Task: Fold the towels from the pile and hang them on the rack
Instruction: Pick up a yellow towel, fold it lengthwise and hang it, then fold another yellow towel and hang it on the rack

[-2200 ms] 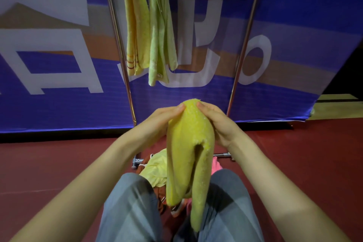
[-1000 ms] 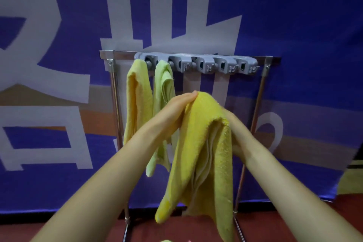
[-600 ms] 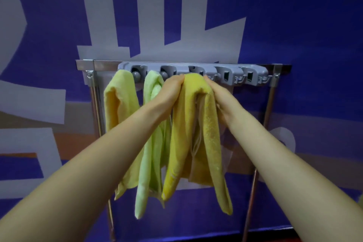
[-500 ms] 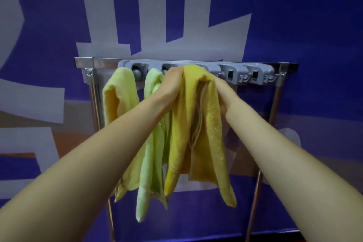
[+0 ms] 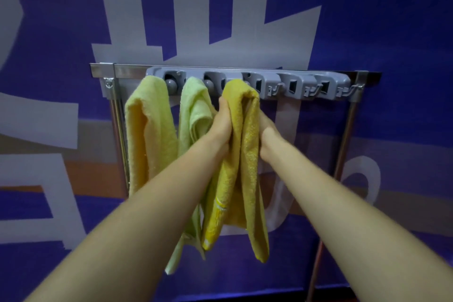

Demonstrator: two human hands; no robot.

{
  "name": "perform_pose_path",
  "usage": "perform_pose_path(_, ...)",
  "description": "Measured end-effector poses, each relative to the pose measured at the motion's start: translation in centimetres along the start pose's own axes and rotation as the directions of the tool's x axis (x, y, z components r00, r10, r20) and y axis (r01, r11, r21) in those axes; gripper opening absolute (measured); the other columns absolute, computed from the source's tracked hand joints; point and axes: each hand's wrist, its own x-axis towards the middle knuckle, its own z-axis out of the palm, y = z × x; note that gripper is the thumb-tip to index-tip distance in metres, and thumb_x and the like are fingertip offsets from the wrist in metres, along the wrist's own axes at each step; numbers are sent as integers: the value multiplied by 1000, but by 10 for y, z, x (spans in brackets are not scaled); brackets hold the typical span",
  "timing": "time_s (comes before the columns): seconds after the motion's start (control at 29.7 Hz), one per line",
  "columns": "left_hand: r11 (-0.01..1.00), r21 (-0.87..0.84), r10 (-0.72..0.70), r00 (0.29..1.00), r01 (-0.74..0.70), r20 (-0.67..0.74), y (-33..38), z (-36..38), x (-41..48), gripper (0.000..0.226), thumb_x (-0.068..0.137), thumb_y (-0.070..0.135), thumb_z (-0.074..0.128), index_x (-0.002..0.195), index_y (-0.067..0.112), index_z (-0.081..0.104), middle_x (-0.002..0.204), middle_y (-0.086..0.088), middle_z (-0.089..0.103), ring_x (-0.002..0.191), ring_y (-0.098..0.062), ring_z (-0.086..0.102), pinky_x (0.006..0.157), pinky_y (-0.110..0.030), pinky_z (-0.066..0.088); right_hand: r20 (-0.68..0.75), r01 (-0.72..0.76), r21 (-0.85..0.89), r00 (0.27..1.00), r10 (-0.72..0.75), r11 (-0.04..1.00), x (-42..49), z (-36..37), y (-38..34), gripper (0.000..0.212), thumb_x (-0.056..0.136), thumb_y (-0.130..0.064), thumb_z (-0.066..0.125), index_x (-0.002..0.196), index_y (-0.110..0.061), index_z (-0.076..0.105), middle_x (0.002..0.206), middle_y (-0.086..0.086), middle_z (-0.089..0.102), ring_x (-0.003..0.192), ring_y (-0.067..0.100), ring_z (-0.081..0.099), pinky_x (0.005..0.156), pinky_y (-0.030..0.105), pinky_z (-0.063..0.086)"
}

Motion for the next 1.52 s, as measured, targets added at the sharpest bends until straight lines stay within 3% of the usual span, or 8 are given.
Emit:
perform_pose_path(0.2,976,-62,-209,977,207,-36,-99,-6,-34,94,68,83,30,137,20,37,143,-7,43,128,-23,45,113,-42,29,-26,-236,41,971,237,971,-59,-36,100,54,94,-46,32,133,-10,44,131,12,55,124,27,49,98,32,43)
perform_pose_path(0.34,946,79,-309,949,313,-57,-137,-11,-101,103,66,85,27,144,18,22,151,-6,28,138,-22,30,115,-41,23,-110,-366,-180,930,351,913,-118,-71,142,46,98,-33,26,135,-8,40,132,3,46,123,21,44,86,11,44)
perform_pose_path(0.44,895,153,-417,907,420,-49,-168,-24,-139,67,91,57,19,146,18,11,155,-3,16,142,-18,17,116,-38,14,-175,-515,-267,857,485,814,-155,-101,179,52,96,-42,27,141,-15,29,151,4,29,137,21,31,111,36,22)
perform_pose_path(0.88,670,304,-685,722,677,-98,-328,-105,-211,48,96,43,26,132,14,38,114,-10,57,91,-12,49,79,-29,35,-215,-699,-226,715,665,679,-243,-178,324,43,97,-36,26,126,-9,44,102,8,56,78,15,54,66,28,41)
perform_pose_path(1.08,582,266,-776,623,768,-99,-400,-143,-227,44,97,43,18,115,15,47,102,-7,59,88,-17,50,73,-28,37,-315,-837,-181,546,776,516,-270,-234,395,29,96,-35,33,108,-15,49,92,5,57,76,14,53,65,27,43)
perform_pose_path(1.28,506,116,-828,519,855,-212,-468,-188,-248,46,96,45,16,105,14,48,89,-2,58,83,-16,54,72,-27,39,-399,-940,-152,342,851,306,-304,-270,469,36,95,-28,39,122,-8,51,91,5,58,73,14,52,61,25,42)
perform_pose_path(1.41,421,105,-869,434,901,-239,-497,-204,-262,45,96,45,21,100,12,52,87,-4,59,77,-16,56,69,-28,41,-400,-944,-213,318,860,251,-292,-273,499,37,93,-23,43,125,-5,49,101,8,56,73,15,52,61,24,40)
perform_pose_path(1.52,375,99,-887,388,922,-249,-521,-211,-266,44,96,44,21,107,12,50,85,-3,59,76,-16,56,68,-27,39,-406,-919,-273,379,832,285,-271,-267,525,34,92,-18,48,123,-6,52,126,15,55,102,25,55,72,31,42)
